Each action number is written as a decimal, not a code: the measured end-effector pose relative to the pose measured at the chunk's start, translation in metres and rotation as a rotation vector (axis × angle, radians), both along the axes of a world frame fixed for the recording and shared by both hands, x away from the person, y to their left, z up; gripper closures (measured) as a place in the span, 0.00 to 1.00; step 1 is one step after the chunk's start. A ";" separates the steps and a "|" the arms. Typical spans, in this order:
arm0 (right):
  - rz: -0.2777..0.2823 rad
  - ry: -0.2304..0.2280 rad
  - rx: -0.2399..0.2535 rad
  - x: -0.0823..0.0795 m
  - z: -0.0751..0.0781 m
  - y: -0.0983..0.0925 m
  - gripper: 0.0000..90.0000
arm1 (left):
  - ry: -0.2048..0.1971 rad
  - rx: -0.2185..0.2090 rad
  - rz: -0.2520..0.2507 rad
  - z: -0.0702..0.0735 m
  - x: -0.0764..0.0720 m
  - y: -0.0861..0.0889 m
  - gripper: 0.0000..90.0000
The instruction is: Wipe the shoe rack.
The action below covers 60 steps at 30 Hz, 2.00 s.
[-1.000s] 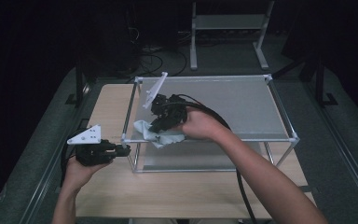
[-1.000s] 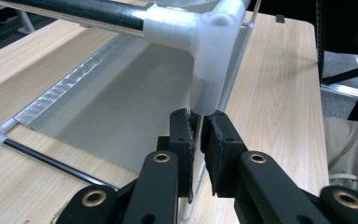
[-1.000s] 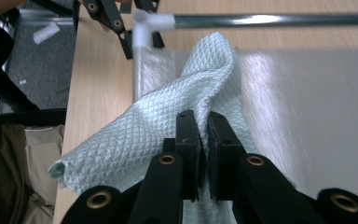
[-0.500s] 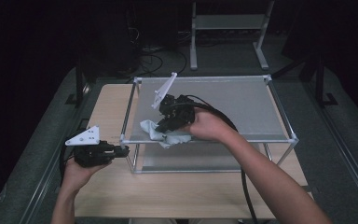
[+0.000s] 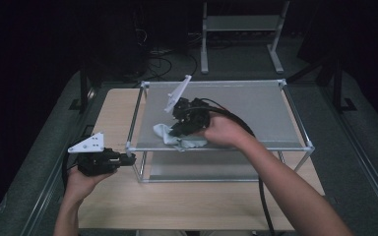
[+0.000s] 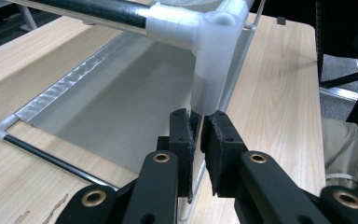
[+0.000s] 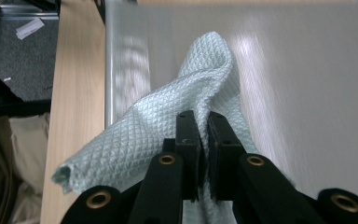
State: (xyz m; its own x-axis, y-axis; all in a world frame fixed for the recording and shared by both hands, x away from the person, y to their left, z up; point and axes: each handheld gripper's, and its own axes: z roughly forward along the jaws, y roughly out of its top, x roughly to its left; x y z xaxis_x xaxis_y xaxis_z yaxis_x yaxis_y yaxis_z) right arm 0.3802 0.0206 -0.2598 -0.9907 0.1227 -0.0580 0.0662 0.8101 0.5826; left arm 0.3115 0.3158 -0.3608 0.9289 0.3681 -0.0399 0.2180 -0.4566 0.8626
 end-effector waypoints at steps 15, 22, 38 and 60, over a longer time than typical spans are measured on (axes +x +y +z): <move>-0.029 0.010 0.017 0.006 -0.002 -0.003 0.93 | 0.006 -0.012 0.004 -0.001 0.000 0.002 0.90; -0.038 0.015 -0.013 0.003 -0.001 -0.026 0.93 | 0.010 -0.011 0.000 -0.001 0.000 0.004 0.90; -0.091 0.033 0.044 0.003 -0.005 -0.025 0.93 | 0.010 -0.016 0.016 -0.001 0.000 0.005 0.90; -0.049 0.029 0.040 0.003 -0.004 0.005 0.93 | 0.009 -0.015 0.020 -0.001 0.000 0.004 0.90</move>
State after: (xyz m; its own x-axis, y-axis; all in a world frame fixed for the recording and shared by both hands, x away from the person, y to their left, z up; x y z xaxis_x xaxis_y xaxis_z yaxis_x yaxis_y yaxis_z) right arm 0.3833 0.0261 -0.2636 -0.9847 0.1724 -0.0240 0.1220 0.7815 0.6118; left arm 0.3110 0.3198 -0.3620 0.9208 0.3864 -0.0535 0.2347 -0.4391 0.8672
